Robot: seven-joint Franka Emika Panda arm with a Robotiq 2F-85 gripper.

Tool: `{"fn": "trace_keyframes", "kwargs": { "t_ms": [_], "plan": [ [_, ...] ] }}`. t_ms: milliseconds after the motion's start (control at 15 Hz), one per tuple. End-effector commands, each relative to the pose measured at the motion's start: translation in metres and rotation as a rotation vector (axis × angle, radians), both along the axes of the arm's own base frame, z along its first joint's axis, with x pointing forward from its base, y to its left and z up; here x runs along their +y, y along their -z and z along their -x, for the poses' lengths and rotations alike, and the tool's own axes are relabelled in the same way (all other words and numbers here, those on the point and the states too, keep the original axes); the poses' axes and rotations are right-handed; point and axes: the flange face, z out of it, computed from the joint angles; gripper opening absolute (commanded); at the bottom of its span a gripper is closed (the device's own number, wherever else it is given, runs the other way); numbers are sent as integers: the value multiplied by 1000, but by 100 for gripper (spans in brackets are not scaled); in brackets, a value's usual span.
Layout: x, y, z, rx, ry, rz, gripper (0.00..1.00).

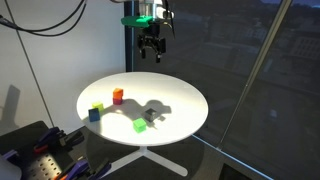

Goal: Put the grey block on the stack of blocks

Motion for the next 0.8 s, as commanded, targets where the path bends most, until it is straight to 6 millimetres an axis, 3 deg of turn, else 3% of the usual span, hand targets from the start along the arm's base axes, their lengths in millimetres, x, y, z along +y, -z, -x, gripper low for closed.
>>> {"fn": "trace_keyframes", "kwargs": {
  "t_ms": [0, 733],
  "plan": [
    [6, 4, -1, -3, -60, -37, 100],
    [7, 8, -3, 14, -51, -22, 100]
  ]
}}
